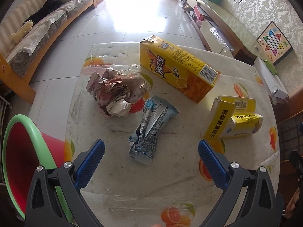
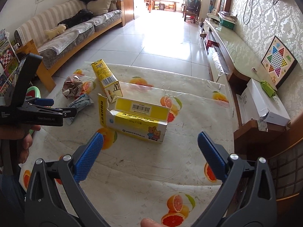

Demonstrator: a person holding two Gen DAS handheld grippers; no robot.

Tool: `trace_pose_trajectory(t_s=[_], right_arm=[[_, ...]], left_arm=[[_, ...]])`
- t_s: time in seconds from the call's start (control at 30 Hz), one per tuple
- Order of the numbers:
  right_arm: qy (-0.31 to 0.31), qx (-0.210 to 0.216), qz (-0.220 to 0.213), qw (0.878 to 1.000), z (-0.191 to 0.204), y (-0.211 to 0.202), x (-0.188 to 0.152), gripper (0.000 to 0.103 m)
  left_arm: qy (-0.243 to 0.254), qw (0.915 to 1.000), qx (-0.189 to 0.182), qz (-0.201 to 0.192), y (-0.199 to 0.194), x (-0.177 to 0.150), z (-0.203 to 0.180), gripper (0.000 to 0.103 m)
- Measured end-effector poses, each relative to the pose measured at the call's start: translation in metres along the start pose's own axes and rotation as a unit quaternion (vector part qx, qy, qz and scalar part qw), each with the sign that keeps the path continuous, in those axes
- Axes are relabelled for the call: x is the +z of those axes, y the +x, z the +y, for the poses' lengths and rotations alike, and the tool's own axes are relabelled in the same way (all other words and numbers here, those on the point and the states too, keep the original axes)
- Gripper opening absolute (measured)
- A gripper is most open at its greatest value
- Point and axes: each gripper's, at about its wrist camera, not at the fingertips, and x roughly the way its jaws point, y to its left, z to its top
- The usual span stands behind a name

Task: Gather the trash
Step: 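Grasp the blue-white wrapper with the left gripper while the right gripper grasps the yellow Cefixime box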

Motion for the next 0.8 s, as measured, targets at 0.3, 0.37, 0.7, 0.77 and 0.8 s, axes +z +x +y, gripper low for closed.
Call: trace_pose_trajectory(t_s=[0.3,0.37,0.7,0.77,0.8], right_arm=[[-0.045,-0.005,0.019,0.999,0.003,0.045,0.009,0.098],[-0.057,-0.002,0.026,0.998,0.005,0.055,0.010,0.098],[-0.181,0.007,0.023,0.983,0.029,0.091,0.015,0.098],[-0.214,0.007,0.019,0.977,0.037,0.095,0.017,0.098],[-0.229,0.006,0.018,0.973,0.040,0.097,0.017,0.098]], left_arm=[[-0.003,0.9994,0.009,0.033,0.032,0.009,0.000,0.090],[0.004,0.9992,0.008,0.039,0.037,0.010,-0.004,0.086],[0.018,0.9987,0.030,0.036,0.041,0.012,-0.009,0.042],[0.018,0.9987,0.023,0.041,0.039,0.014,-0.006,0.034],[0.018,0.9988,0.016,0.043,0.038,0.013,-0.005,0.033]])
